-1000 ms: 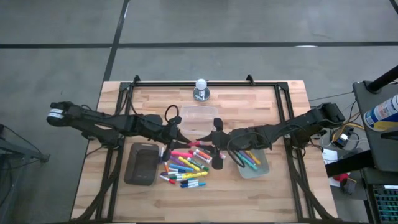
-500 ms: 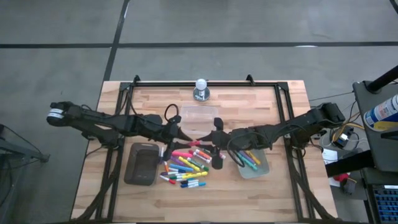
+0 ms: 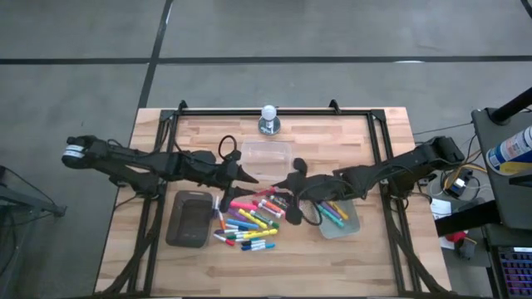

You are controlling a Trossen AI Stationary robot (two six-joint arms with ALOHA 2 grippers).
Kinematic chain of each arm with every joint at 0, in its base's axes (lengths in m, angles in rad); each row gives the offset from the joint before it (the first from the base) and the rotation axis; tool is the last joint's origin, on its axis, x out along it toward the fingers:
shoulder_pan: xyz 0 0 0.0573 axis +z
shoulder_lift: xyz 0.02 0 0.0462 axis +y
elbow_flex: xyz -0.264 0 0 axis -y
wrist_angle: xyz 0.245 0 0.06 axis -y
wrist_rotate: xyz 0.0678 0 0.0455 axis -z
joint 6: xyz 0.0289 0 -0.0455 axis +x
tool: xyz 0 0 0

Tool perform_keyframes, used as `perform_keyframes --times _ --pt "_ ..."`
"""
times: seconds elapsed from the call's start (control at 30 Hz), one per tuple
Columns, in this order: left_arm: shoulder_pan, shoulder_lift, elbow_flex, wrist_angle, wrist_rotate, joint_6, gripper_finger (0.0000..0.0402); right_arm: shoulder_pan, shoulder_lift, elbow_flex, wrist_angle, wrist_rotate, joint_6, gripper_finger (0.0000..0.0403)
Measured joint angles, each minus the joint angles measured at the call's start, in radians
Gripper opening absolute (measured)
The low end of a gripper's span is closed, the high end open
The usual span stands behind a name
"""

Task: Pick & Place Markers
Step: Put the red highlighter into the gray bin

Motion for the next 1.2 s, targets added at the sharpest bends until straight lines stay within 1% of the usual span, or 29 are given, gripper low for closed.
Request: perform_keyframes --times 0.07,0.13,0.27,0.43,0.6,0.8,0.9,0.97,1.2 --pt "-0.001 0.0 0.0 0.0 0.001 -0.031 0.016 0.001 -0.017 0.0 -0.086 0.041 0.052 0.0071" --pt "-0.001 0.0 0.0 0.0 0.003 -0.053 0.016 0.003 -0.034 0.0 -0.166 0.057 0.107 0.0072" --pt "-0.001 0.0 0.0 0.0 0.003 -0.067 0.016 0.006 -0.077 0.0 -0.347 0.047 0.219 0.0072" --pt "-0.001 0.0 -0.005 0.0 0.004 -0.065 0.016 0.02 -0.145 0.0 -0.627 0.043 0.418 0.0072" --pt "-0.001 0.0 -0.012 0.001 0.005 -0.067 0.016 0.039 -0.209 0.0 -0.828 0.015 0.575 0.0072" --pt "-0.001 0.0 -0.013 0.001 0.005 -0.067 0.016 0.075 -0.26 0.0 -0.94 -0.079 0.714 0.0072" --pt "-0.001 0.0 -0.013 0.0 0.005 -0.071 0.016 0.087 -0.259 0.0 -0.985 -0.124 0.772 0.0072" --pt "-0.001 0.0 -0.013 0.0 0.005 -0.082 0.016 0.091 -0.247 -0.012 -1.003 -0.178 0.816 0.0072" --pt "-0.001 0.0 -0.014 -0.002 0.008 -0.089 0.016 0.09 -0.195 -0.052 -0.999 -0.308 0.839 0.0072"
